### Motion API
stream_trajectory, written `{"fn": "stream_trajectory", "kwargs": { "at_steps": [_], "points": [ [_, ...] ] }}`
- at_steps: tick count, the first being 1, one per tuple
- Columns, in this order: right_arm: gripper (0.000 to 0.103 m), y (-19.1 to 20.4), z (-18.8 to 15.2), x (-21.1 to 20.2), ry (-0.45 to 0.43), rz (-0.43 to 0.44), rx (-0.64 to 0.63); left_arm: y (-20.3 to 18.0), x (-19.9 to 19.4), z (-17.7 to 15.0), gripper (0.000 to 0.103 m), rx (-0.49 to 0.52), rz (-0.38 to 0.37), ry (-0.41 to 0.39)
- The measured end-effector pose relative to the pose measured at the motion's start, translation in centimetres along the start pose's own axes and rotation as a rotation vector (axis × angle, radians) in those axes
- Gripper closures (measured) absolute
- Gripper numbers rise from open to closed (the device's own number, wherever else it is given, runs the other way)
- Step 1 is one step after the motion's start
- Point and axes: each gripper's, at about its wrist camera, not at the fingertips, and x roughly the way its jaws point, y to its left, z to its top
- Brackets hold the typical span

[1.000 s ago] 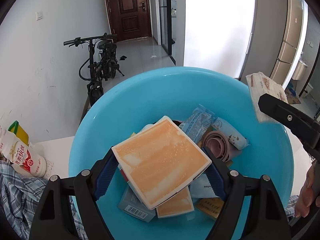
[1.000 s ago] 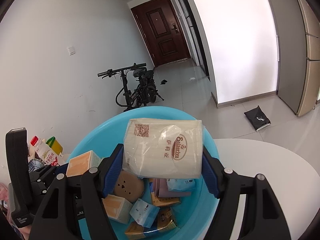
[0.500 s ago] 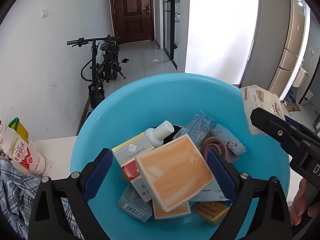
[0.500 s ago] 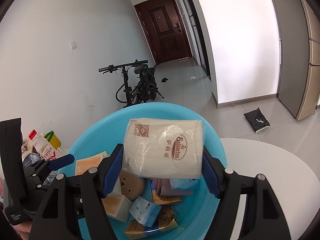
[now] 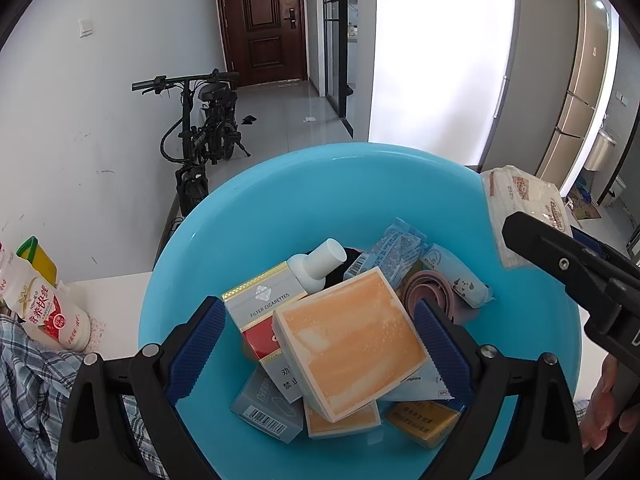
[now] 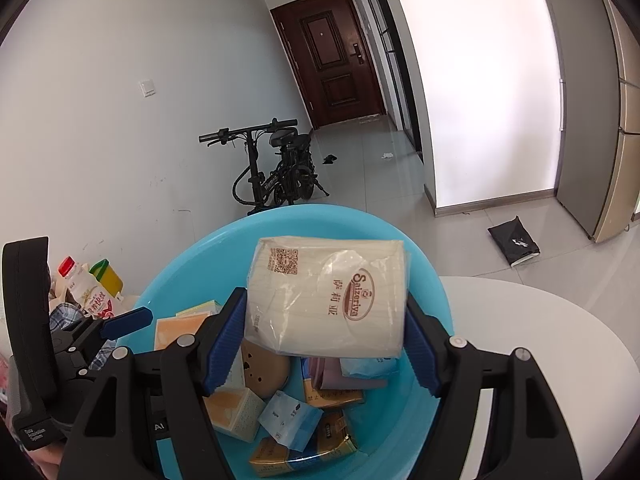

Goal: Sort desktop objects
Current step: 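Lower the tissue pack into the basin and open the right gripper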

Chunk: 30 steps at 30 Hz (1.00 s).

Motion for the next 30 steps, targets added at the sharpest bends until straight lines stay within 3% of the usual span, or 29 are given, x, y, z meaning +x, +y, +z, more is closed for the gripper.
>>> {"fn": "stream_trajectory", "kwargs": {
  "at_steps": [5, 12, 17, 22, 30],
  "points": [
    [0.031, 0.2, -0.1, 0.3, 0.019, 0.005, -0.007, -0.1, 0.0, 0.0, 0.006, 0.011, 0.011, 0.002],
    [0.004, 0.9, 0.0, 0.0, 0.010, -0.045, -0.047, 0.0, 0.1, 0.0, 0.006, 0.010, 0.012, 0.011],
    [0.004, 0.6, 0.2, -0.6, -0.009, -0.038, -0.027, 0.0, 0.1, 0.0, 0.006, 0.010, 0.008, 0.006],
    [0.004, 0.1, 0.3, -0.7, -0.008, -0.045, -0.004, 0.4, -1.5, 0.1, 0.006, -0.028, -0.021, -0.071],
    [0.004, -0.1, 0.6, -1.4, -0.031, -0.103, 0.004, -0.9, -2.5, 0.0, 0.006, 0.033, -0.023, -0.076]
  ]
}}
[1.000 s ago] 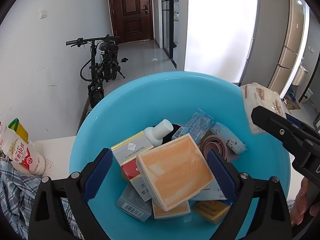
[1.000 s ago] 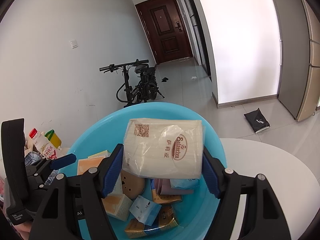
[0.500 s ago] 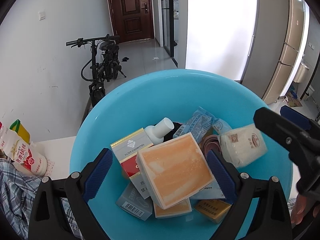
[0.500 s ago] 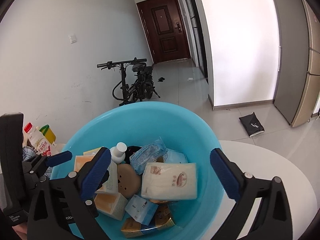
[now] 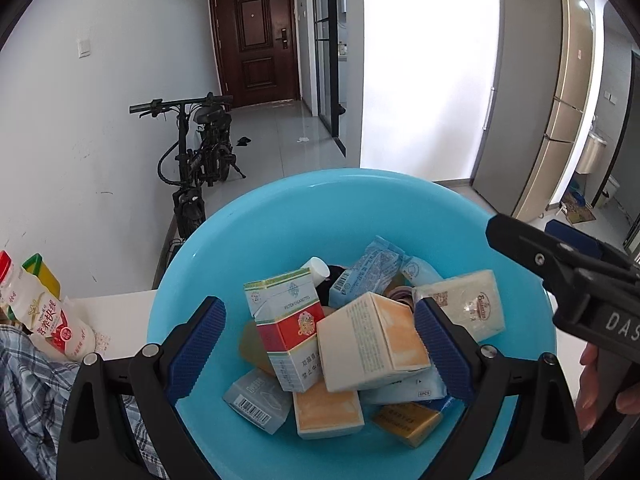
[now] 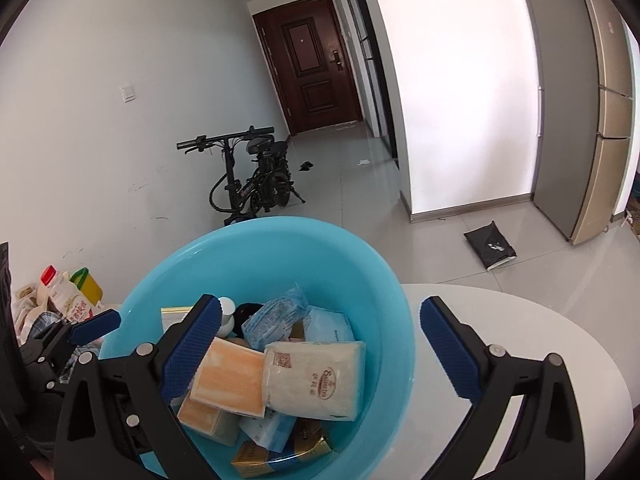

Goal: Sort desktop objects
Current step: 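Lower the tissue pack into the basin and open the right gripper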

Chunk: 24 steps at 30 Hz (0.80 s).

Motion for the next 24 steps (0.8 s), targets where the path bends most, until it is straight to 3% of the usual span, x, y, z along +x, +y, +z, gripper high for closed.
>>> {"fn": "stream_trajectory", "kwargs": {
  "at_steps": [4, 24],
  "points": [
    [0.004, -0.4, 0.1, -0.3, -0.010, -0.010, 0.009, -0.7, -0.6, -0.1, 0.006, 0.006, -0.023, -0.013],
    [0.004, -1.0, 0.6, -0.8, -0.013, -0.021, 0.029, -1.1, -1.4, -1.5, 0.006, 0.009, -0.002, -0.005]
  ]
}}
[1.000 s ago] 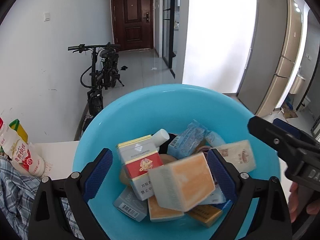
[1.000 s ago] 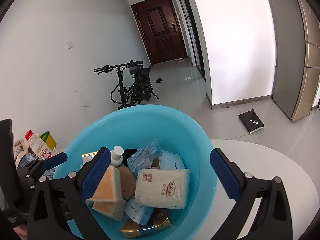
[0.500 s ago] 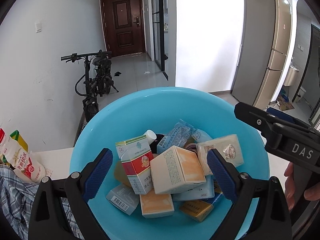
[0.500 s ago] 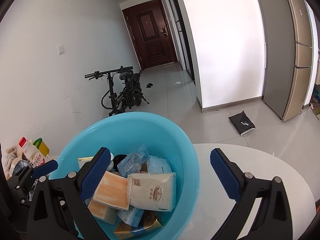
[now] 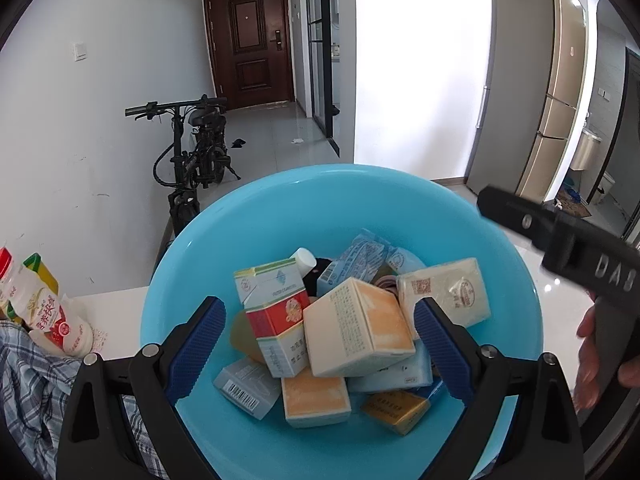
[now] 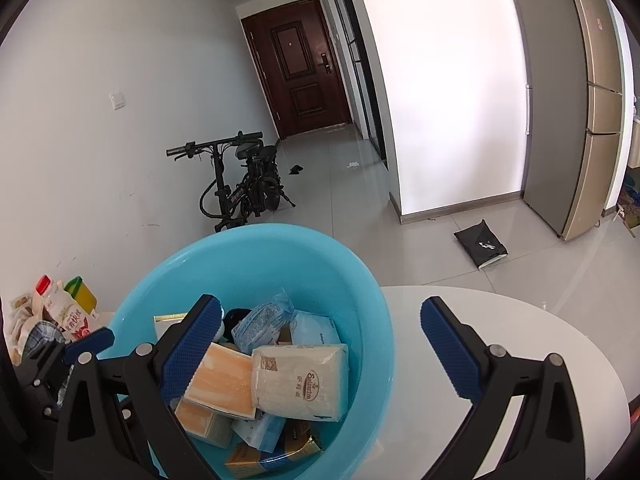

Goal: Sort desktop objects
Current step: 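Lower the tissue pack into the basin and open the right gripper, then withdraw both tools from the basin back over the plaid shirt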

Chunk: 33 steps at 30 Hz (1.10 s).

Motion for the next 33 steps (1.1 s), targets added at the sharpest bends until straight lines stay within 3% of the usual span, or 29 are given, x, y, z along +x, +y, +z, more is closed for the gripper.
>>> {"fn": "stream_trajectory", "kwargs": {
  "at_steps": [5, 9, 13, 18, 23, 33],
  "points": [
    [0.003, -0.8, 0.2, -0.4, -0.008, 0.004, 0.022, 1.1, -0.8, -2.4, 0.006, -0.034, -0.004, 0.035],
    [0.003, -0.7, 0.1, -1.8, -0.040, 0.035, 0.057, 1.1, -3.2, -3.8, 0.006, -0.033, 0.035, 0.007],
    [0.003, -0.2, -0.7, -3.0, -0.070, 0.037, 0.061, 1.1, -5.2, -5.7, 0.006, -0.040, 0.004, -0.009],
    [0.003, 0.7, -1.3, -5.1, -0.007, 0.032, 0.013, 0.9, -7.3, -7.7, 0.006, -0.064, -0.054, -0.027],
    [0.003, 1.4, -4.0, -8.3, -0.027, -0.063, -0.096, 0.4, -9.5, -10.0, 0.006, -0.087, -0.088, -0.095],
    [0.002, -0.7, -9.2, -10.4, 0.039, -0.067, -0.046, -0.5, -11.1, -13.3, 0.006, -0.054, -0.086, -0.077]
  ]
}}
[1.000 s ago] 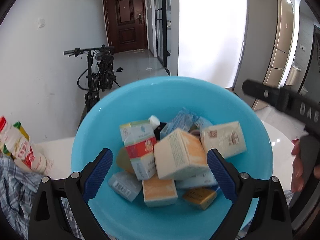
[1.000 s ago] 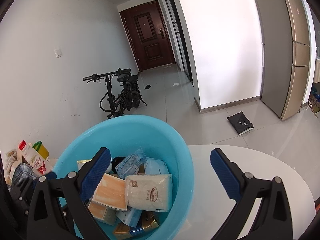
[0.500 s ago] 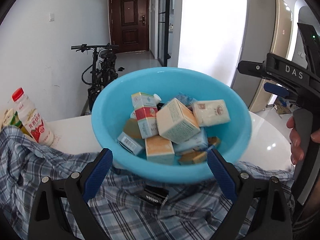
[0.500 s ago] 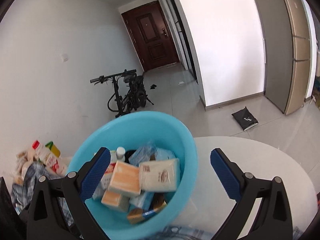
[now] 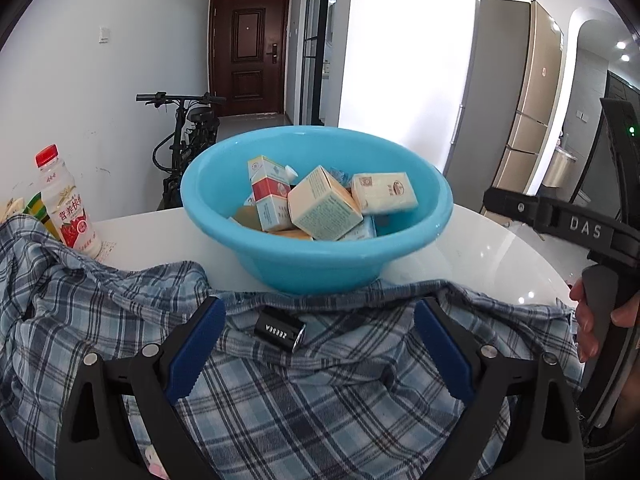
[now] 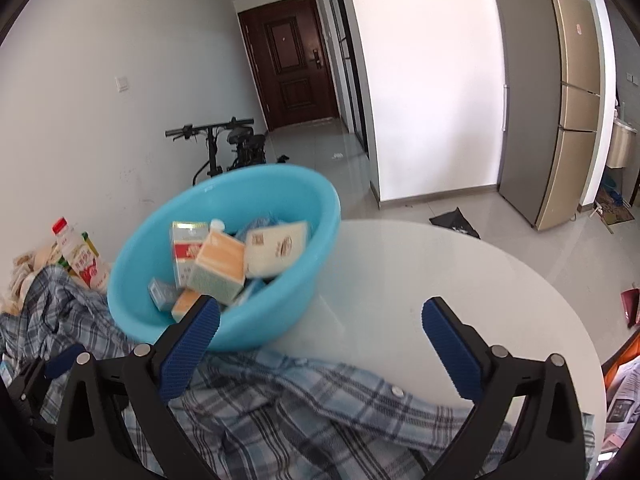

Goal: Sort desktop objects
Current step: 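Withdraw both tools from the basin back over the plaid shirt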

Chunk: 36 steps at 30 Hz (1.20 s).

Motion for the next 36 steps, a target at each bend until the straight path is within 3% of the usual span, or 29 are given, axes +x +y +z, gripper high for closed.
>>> {"fn": "stream_trajectory", "kwargs": {
  "at_steps": [6, 12, 17, 22, 27, 31, 36],
  "points": [
    [0.002, 0.9, -2.2, -1.6, 0.013, 0.007, -0.074, 0.5, -1.7, -1.5, 0.006, 0.032, 0.021, 0.011],
    [0.002, 2.6, -3.6, -3.0, 0.012, 0.077, -0.118, 2.9, -1.6, -5.1, 0.006, 0.047, 0.027, 0.141],
    [0.002, 4.8, -4.8, -2.9, 0.037, 0.129, -0.191, 6.0, -2.2, -7.5, 0.006, 0.038, 0.098, 0.185],
    [0.002, 6.1, -6.1, -2.3, 0.051, 0.154, -0.218, 7.6, -1.8, -8.7, 0.006, 0.017, 0.105, 0.229],
    [0.002, 7.0, -7.3, -1.2, 0.094, 0.160, -0.246, 8.1, -1.3, -10.4, 0.006, 0.025, 0.094, 0.264],
    [0.002, 7.3, -8.5, -1.0, 0.135, 0.169, -0.316, 8.9, -1.5, -11.9, 0.006, 0.121, 0.065, 0.287],
    [0.002, 6.7, -9.6, -1.1, 0.155, 0.201, -0.348, 10.0, -1.1, -11.3, 0.006, 0.141, -0.047, 0.297]
  ]
}}
